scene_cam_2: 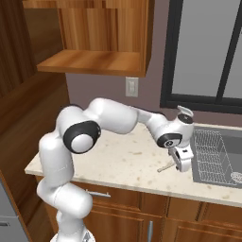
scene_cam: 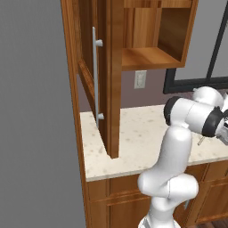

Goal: Locate and retrieve the dish brush and spray from the cabinet. Place them next to the sink.

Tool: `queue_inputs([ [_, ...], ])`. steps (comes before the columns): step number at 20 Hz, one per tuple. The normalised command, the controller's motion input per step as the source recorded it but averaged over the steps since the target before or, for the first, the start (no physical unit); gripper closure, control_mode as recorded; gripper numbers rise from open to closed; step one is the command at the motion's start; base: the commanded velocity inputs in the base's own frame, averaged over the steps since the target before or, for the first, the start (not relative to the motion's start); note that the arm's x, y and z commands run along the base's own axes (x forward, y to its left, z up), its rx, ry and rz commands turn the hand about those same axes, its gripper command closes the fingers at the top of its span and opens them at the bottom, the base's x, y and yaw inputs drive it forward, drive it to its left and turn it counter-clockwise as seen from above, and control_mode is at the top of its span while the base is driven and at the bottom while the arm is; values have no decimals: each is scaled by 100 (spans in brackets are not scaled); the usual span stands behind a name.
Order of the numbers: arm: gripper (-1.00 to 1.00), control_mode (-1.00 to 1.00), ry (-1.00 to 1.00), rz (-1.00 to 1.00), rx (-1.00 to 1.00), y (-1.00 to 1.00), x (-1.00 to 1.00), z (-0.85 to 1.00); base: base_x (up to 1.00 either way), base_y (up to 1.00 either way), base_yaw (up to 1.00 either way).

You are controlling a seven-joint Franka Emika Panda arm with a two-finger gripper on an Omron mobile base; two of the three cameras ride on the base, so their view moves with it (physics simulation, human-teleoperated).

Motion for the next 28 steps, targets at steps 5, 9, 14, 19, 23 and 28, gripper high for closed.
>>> queue_inputs([
  [5, -100, -100, -9, 0, 0, 21, -62, 16, 0, 0, 0],
  [9, -100, -100, -12, 0, 0, 30, -62, 28, 0, 0, 0],
  [14, -100, -100, -11, 0, -2, 35, -46, 45, 0, 0, 0],
  [19, -100, -100, -8, 1, -7, 32, -34, 51, 0, 0, 0],
  [23, -100, -100, 0, 5, -15, 36, -21, 38, 0, 0, 0],
  [28, -100, -100, 5, 8, -18, 57, -5, 17, 0, 0, 0],
])
